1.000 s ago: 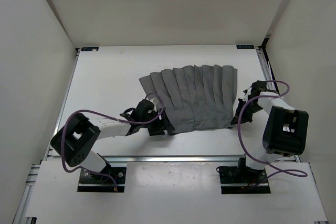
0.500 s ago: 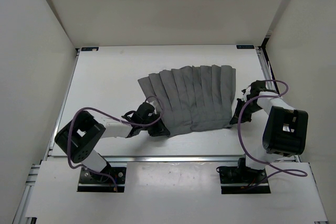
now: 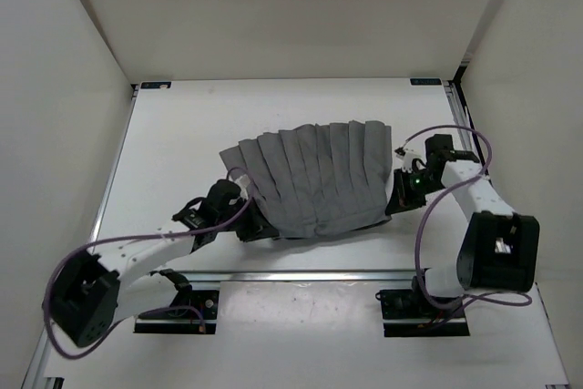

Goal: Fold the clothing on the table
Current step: Fold the skirt

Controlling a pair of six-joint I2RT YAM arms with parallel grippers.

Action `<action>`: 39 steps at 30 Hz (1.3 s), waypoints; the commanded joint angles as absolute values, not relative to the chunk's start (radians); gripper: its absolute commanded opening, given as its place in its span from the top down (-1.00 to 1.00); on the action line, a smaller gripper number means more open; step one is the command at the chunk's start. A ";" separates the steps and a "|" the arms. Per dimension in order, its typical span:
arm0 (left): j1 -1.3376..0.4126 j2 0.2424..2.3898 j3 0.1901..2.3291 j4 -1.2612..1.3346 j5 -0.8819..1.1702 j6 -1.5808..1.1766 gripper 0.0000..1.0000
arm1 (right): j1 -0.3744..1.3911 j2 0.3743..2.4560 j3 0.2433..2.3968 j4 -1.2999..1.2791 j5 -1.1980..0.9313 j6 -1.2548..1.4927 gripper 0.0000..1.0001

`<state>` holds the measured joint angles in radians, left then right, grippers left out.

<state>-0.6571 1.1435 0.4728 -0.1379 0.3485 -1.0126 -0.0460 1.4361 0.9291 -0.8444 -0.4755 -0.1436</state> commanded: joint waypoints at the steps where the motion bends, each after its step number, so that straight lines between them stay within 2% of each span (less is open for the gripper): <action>1: -0.631 1.002 0.428 -0.276 0.416 -1.075 0.97 | -0.006 1.294 0.926 -0.965 -0.560 -0.255 1.00; 8: -0.577 0.729 0.462 -0.451 0.466 -1.163 0.96 | 0.008 1.065 0.968 -0.996 -0.805 -0.198 0.99; 14: -0.460 0.614 0.474 -0.327 0.515 -1.302 0.97 | 0.002 0.994 0.973 -0.864 -0.870 -0.106 1.00; 20: -0.374 0.736 0.538 -0.201 0.575 -1.360 0.95 | -0.080 1.164 1.025 -0.802 -0.957 -0.002 1.00; 25: -0.255 0.895 0.564 0.032 0.549 -1.523 0.91 | -0.103 1.354 1.149 -0.616 -0.988 0.194 1.00; 28: -0.161 1.130 0.671 0.160 0.526 -1.523 0.65 | -0.087 1.544 1.229 -0.429 -1.070 0.444 1.00; 29: -0.140 1.260 0.736 0.219 0.528 -1.508 0.43 | -0.083 1.628 1.236 -0.278 -1.106 0.575 0.99; 30: -0.124 1.335 0.771 0.245 0.528 -1.479 -0.90 | -0.078 1.716 1.258 -0.129 -1.152 0.675 0.83; 31: -0.115 1.485 0.835 0.340 0.581 -1.465 -0.97 | -0.069 1.768 1.322 -0.051 -1.198 0.716 0.41; 32: -0.106 1.608 0.904 0.350 0.635 -1.462 -0.98 | -0.074 1.855 1.369 -0.063 -1.207 0.697 -0.94; 34: -0.101 1.679 0.913 0.476 0.632 -1.535 -0.97 | -0.106 1.922 1.629 -0.354 -1.035 0.464 -0.98; 36: -0.092 1.626 0.900 0.451 0.565 -1.484 -0.97 | -0.165 1.913 1.704 -0.431 -0.872 0.381 -0.98; 39: -0.069 1.569 0.934 0.226 0.514 -1.305 -0.97 | -0.224 1.876 1.684 -0.462 -0.755 0.319 -0.98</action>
